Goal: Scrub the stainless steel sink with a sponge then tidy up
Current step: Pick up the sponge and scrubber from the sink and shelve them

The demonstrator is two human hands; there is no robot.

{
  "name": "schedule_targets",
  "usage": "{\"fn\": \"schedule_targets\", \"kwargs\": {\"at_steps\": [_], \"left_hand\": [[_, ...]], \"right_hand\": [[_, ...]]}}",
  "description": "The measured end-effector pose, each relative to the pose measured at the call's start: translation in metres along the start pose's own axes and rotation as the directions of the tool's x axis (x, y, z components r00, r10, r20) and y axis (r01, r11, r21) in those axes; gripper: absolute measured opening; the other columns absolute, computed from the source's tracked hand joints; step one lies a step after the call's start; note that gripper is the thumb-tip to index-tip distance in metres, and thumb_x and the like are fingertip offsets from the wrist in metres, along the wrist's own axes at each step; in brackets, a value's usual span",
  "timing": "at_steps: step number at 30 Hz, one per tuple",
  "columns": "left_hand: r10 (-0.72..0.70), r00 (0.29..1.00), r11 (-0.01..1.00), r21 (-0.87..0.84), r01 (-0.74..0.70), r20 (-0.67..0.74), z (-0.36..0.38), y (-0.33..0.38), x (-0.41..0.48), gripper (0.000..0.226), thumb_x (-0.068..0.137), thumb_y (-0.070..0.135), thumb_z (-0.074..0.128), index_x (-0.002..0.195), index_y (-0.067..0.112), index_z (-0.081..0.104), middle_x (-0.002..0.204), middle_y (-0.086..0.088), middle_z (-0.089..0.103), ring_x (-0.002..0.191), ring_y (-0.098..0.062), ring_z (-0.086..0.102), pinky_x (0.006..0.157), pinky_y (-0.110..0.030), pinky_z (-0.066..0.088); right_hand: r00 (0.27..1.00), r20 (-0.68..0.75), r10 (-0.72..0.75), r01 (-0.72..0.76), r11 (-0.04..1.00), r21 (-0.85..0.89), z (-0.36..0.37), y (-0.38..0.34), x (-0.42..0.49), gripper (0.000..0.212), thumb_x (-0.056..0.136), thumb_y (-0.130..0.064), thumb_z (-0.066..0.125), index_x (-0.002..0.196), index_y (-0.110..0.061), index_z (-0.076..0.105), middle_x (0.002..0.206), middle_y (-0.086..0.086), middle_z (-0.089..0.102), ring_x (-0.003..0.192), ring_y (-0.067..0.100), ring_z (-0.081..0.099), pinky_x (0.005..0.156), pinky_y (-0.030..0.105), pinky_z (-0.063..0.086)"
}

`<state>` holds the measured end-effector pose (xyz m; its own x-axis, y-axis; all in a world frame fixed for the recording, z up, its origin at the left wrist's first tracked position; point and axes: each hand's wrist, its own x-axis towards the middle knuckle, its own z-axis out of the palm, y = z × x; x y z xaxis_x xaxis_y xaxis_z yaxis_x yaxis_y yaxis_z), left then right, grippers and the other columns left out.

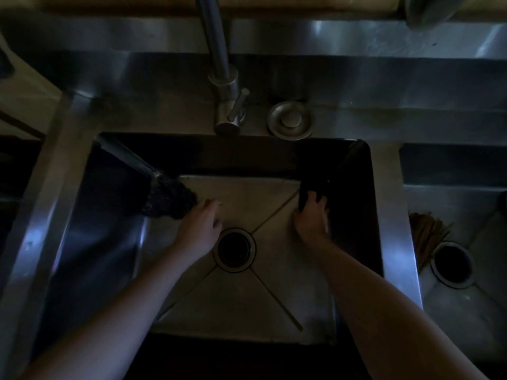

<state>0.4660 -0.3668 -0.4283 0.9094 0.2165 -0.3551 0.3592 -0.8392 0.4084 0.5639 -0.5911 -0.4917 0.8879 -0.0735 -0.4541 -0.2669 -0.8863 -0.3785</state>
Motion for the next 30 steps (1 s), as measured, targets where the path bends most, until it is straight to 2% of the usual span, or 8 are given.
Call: {"fn": "schedule_targets", "kwargs": {"at_steps": [7, 10, 14, 18, 21, 27, 30], "left_hand": [[-0.016, 0.999, 0.998, -0.055, 0.014, -0.036, 0.006, -0.023, -0.003, 0.038, 0.086, 0.008, 0.059, 0.124, 0.009, 0.053, 0.118, -0.012, 0.052, 0.103, -0.031, 0.056, 0.086, -0.045, 0.048], [-0.038, 0.999, 0.997, -0.071, 0.035, -0.033, 0.008, -0.036, -0.008, 0.04, 0.083, 0.006, 0.061, 0.123, 0.008, 0.053, 0.121, -0.014, 0.052, 0.105, -0.034, 0.056, 0.089, -0.048, 0.047], [-0.065, 0.998, 0.993, -0.102, 0.062, -0.027, 0.004, -0.044, -0.013, 0.042, 0.084, 0.005, 0.06, 0.125, 0.01, 0.051, 0.124, -0.014, 0.051, 0.11, -0.033, 0.055, 0.092, -0.048, 0.046], [-0.079, 0.996, 0.994, -0.077, 0.076, -0.036, -0.004, -0.053, -0.017, 0.04, 0.087, 0.008, 0.057, 0.127, 0.01, 0.05, 0.126, -0.014, 0.05, 0.111, -0.032, 0.054, 0.092, -0.042, 0.045], [-0.098, 0.994, 0.995, -0.013, 0.097, -0.055, -0.012, -0.062, -0.015, 0.041, 0.086, 0.01, 0.057, 0.127, 0.011, 0.051, 0.124, -0.014, 0.051, 0.109, -0.033, 0.054, 0.086, -0.037, 0.042], [-0.107, 0.994, 0.992, 0.058, 0.108, -0.008, -0.023, -0.083, -0.001, 0.047, 0.084, 0.01, 0.057, 0.13, 0.009, 0.047, 0.127, -0.018, 0.048, 0.114, -0.038, 0.05, 0.093, -0.046, 0.043], [-0.127, 0.992, 0.985, 0.115, 0.125, 0.01, -0.024, -0.093, 0.009, 0.049, 0.085, 0.015, 0.057, 0.133, 0.013, 0.043, 0.131, -0.016, 0.044, 0.116, -0.039, 0.048, 0.091, -0.048, 0.044]], "right_hand": [[0.997, -0.054, 0.058, -0.062, 0.996, -0.067, 0.016, -0.001, 0.018, 0.047, 0.087, -0.022, 0.054, 0.128, -0.009, 0.034, 0.133, 0.025, 0.037, 0.122, 0.044, 0.038, 0.094, 0.051, 0.041], [0.993, -0.058, 0.105, -0.109, 0.991, -0.074, 0.019, -0.005, 0.02, 0.056, 0.086, -0.02, 0.055, 0.133, -0.006, 0.029, 0.134, 0.026, 0.038, 0.124, 0.043, 0.037, 0.098, 0.05, 0.04], [0.995, 0.006, 0.099, -0.098, 0.989, -0.11, 0.028, -0.007, 0.012, 0.071, 0.079, -0.019, 0.062, 0.137, -0.003, 0.024, 0.136, 0.023, 0.038, 0.125, 0.04, 0.038, 0.097, 0.044, 0.039], [0.995, -0.041, 0.095, -0.098, 0.992, -0.082, 0.038, -0.01, -0.004, 0.07, 0.078, -0.024, 0.065, 0.134, -0.004, 0.028, 0.134, 0.022, 0.04, 0.122, 0.038, 0.043, 0.095, 0.044, 0.04], [0.995, -0.043, 0.091, -0.093, 0.994, -0.049, 0.041, -0.008, -0.012, 0.07, 0.076, -0.019, 0.065, 0.133, -0.004, 0.028, 0.134, 0.022, 0.039, 0.122, 0.04, 0.041, 0.095, 0.047, 0.04], [0.99, -0.116, 0.084, -0.077, 0.995, 0.061, 0.047, -0.02, -0.039, 0.065, 0.071, -0.027, 0.069, 0.125, -0.008, 0.039, 0.128, 0.017, 0.046, 0.119, 0.039, 0.043, 0.094, 0.048, 0.039], [0.99, -0.132, 0.055, -0.036, 0.989, 0.145, 0.055, -0.036, -0.048, 0.058, 0.07, -0.028, 0.07, 0.118, -0.009, 0.044, 0.124, 0.016, 0.047, 0.117, 0.037, 0.044, 0.092, 0.047, 0.042]]}}
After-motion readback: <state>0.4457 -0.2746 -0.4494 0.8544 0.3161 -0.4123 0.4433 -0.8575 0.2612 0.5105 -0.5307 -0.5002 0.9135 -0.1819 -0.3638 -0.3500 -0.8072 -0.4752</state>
